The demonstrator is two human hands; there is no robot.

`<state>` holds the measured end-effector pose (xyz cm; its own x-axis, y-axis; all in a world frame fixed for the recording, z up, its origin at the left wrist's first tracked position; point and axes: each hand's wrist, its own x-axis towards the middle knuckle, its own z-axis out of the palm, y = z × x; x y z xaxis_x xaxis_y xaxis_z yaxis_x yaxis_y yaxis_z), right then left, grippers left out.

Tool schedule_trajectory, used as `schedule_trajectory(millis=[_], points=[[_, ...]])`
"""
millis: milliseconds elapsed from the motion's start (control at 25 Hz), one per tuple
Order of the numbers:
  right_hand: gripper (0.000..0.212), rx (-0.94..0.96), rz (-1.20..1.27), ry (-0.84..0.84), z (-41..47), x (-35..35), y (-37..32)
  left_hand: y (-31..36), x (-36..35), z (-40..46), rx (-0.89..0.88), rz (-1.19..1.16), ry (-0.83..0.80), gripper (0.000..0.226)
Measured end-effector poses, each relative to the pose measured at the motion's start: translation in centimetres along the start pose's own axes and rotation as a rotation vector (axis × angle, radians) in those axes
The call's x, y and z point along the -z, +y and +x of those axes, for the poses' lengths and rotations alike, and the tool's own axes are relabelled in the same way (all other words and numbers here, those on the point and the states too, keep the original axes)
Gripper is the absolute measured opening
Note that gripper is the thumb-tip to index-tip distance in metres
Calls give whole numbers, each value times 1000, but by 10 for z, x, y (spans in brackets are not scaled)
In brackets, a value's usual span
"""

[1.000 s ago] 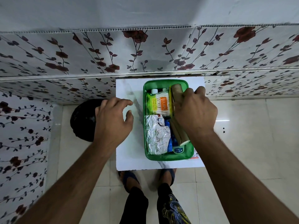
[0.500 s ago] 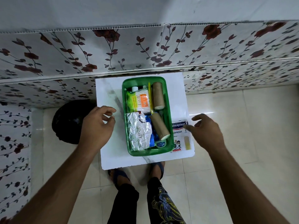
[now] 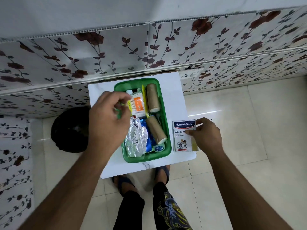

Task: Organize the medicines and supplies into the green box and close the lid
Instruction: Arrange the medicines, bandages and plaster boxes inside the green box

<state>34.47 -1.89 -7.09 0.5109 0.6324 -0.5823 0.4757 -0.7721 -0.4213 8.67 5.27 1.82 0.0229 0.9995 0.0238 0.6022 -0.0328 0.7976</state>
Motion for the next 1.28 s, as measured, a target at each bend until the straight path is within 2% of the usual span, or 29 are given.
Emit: schedule_trajectory(millis=[120, 280, 360, 480, 560, 640, 680, 760, 840, 920, 1000, 1200, 1280], points=[[25, -4, 72, -5, 2, 9, 3, 34, -34, 9, -62, -40, -196, 23], [11, 18, 68, -23, 2, 30, 3, 51, -67, 16, -48, -18, -416, 22], [12, 28, 275, -41, -3, 51, -7, 55, -72, 17, 17, -10, -504, 27], [12, 118, 594, -137, -18, 80, -41, 62, -74, 16, 198, -112, -670, 50], [15, 203, 678, -260, -27, 88, -63, 65, -67, 16, 315, -287, -623, 52], [19, 206, 708, -333, -26, 85, -73, 58, -48, 23, 357, -307, -425, 52], [20, 166, 697, -303, -22, 79, -73, 51, -34, 29, 381, -270, -314, 52], [26, 72, 514, -153, -7, 60, -56, 32, -7, 40, 420, -175, -164, 54], [41, -4, 194, -113, 5, 35, -31, 11, 4, 46, 410, -32, -138, 53], [60, -39, -27, -179, 9, 12, -11, -4, -4, 48, 314, 154, -166, 53], [69, -34, -106, -192, 8, -4, -1, -12, -16, 48, 194, 350, -199, 56], [57, -17, -133, -97, -1, -10, -6, -18, -15, 36, -130, 749, -157, 53], [46, -9, -106, -78, -3, -7, -9, -24, -10, 34, -197, 866, -220, 55]])
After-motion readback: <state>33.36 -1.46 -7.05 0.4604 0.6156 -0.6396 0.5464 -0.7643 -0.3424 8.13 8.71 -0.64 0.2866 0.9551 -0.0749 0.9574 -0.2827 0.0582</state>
